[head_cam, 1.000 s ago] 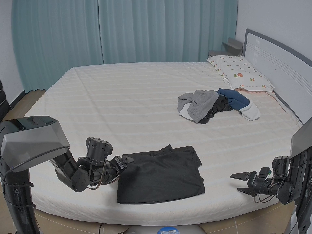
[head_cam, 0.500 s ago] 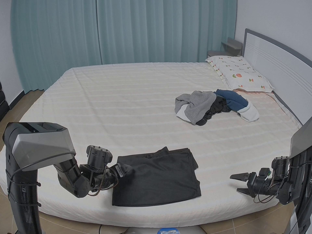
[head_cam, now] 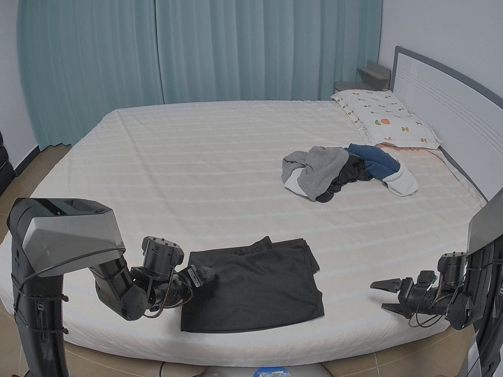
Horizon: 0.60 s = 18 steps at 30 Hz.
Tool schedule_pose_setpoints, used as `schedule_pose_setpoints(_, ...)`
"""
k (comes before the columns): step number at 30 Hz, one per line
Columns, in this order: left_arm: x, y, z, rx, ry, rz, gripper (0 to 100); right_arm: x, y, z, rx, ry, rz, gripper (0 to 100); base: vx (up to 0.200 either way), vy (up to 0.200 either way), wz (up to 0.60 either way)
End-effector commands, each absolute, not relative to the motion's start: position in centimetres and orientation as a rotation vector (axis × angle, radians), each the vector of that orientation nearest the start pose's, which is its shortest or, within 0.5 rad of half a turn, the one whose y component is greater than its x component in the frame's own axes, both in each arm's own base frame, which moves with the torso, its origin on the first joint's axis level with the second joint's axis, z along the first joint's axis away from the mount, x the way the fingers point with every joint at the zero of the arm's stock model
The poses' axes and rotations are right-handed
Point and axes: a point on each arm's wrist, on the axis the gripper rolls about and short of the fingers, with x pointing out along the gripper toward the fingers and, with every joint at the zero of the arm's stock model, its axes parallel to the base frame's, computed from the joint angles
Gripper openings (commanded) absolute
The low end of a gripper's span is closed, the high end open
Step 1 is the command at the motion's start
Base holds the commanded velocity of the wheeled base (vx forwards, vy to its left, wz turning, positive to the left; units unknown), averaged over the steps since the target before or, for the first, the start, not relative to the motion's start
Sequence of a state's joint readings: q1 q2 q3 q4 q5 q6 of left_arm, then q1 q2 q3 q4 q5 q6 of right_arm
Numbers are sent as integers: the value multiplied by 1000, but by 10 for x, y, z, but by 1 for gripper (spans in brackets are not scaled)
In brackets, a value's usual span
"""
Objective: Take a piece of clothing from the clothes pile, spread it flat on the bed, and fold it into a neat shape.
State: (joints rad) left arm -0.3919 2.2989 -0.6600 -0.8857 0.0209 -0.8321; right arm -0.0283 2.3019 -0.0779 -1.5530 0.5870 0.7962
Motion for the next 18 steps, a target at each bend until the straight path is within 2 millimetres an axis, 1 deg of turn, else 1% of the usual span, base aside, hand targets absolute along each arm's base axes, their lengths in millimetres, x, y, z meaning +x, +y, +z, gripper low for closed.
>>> schedule_pose_setpoints(1,312,-129,-28,-627,839,-23,100,232,6,-22,950,829,258,100,0,0,0)
schedule_pose_setpoints(3,311,-130,-28,-622,842,-24,100,232,6,-23,950,833,256,100,0,0,0)
schedule_pose_setpoints(4,311,-132,-29,-617,844,-27,0,232,6,-23,949,832,254,100,0,0,0)
schedule_pose_setpoints(18,308,-129,-30,-598,823,33,0,232,7,-24,947,836,251,100,0,0,0)
